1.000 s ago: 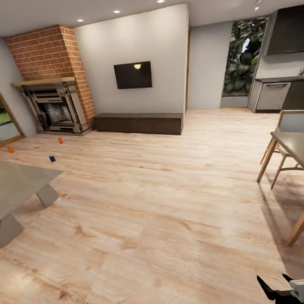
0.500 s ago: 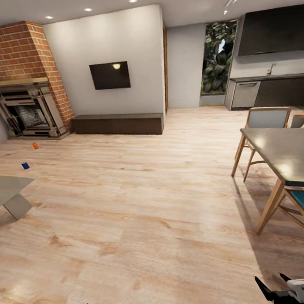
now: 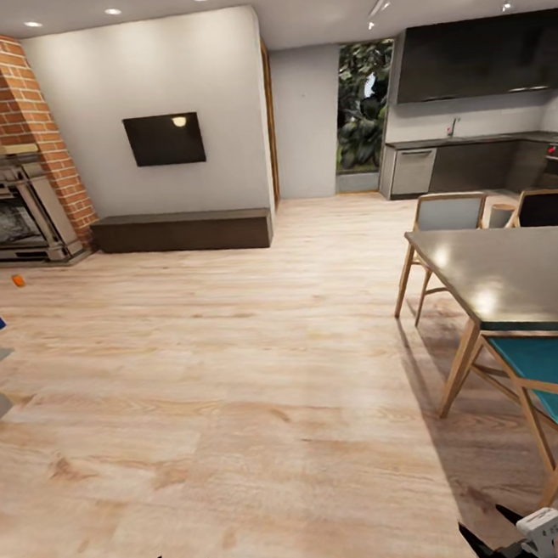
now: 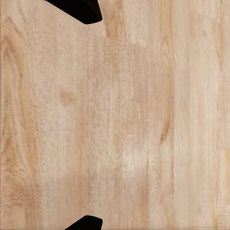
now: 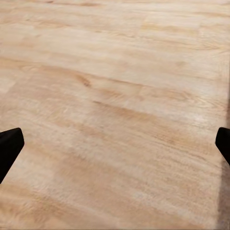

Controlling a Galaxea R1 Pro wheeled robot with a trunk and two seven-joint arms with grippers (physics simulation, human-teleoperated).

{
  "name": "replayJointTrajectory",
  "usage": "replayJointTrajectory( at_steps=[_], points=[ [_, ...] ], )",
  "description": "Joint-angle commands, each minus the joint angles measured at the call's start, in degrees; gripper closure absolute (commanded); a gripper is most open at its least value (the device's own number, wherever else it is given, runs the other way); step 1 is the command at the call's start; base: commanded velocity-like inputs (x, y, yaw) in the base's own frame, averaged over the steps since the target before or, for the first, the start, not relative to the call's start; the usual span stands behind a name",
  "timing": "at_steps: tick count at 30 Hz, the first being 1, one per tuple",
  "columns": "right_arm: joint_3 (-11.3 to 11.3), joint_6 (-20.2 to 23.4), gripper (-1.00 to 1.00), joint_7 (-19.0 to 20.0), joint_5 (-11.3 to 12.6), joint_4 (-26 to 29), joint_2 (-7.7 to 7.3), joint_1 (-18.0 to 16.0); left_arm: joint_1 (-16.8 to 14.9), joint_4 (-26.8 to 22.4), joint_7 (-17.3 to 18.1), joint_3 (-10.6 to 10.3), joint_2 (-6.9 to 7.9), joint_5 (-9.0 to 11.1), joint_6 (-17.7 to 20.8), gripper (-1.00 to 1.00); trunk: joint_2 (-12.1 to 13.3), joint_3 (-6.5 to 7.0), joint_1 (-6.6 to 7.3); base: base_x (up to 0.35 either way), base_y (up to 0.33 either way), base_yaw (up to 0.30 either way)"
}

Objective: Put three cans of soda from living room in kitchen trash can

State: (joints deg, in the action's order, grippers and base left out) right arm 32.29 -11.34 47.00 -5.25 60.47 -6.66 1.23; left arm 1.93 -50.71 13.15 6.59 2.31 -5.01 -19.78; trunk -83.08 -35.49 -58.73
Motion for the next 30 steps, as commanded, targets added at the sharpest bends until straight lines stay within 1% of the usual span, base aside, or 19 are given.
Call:
replayJointTrajectory(
  at_steps=[1,5,9,14,26,30],
  points=[
    [-0.06,-0.03,-1.00,0.31,-0.10,0.00,-0.01,0.01,-0.13,0.00,0.01,0.05,0.02,0.00,0.06,-1.00,0.00,-0.01,0.00,0.230,0.211,-0.198],
    [-0.17,-0.07,-1.00,0.55,-0.24,0.00,-0.01,0.00,-0.26,0.00,0.03,0.29,0.08,0.00,0.13,-1.00,0.00,-0.02,0.00,0.242,0.226,-0.196],
    [-0.18,-0.05,-1.00,0.55,-0.22,0.00,0.02,0.00,-0.27,0.00,0.00,0.38,0.48,0.02,0.14,-1.00,0.00,-0.03,0.00,0.251,0.238,-0.194],
    [-0.14,-0.01,-1.00,0.01,-0.10,0.00,0.15,0.00,-0.26,0.00,-0.04,0.42,0.75,0.01,0.17,-1.00,0.00,-0.03,0.00,0.253,0.241,-0.186],
    [-0.07,0.00,-1.00,-0.47,0.07,-0.05,0.57,0.00,-0.35,0.00,-0.37,0.52,0.95,-0.06,0.44,-1.00,0.00,-0.03,0.00,0.260,0.235,-0.025],
    [-0.10,-0.01,-1.00,-0.49,0.07,-0.06,0.65,0.00,-0.34,0.00,-0.41,0.51,0.94,-0.08,0.56,-1.00,0.00,-0.03,0.00,0.296,0.166,-0.001]
  ],
)
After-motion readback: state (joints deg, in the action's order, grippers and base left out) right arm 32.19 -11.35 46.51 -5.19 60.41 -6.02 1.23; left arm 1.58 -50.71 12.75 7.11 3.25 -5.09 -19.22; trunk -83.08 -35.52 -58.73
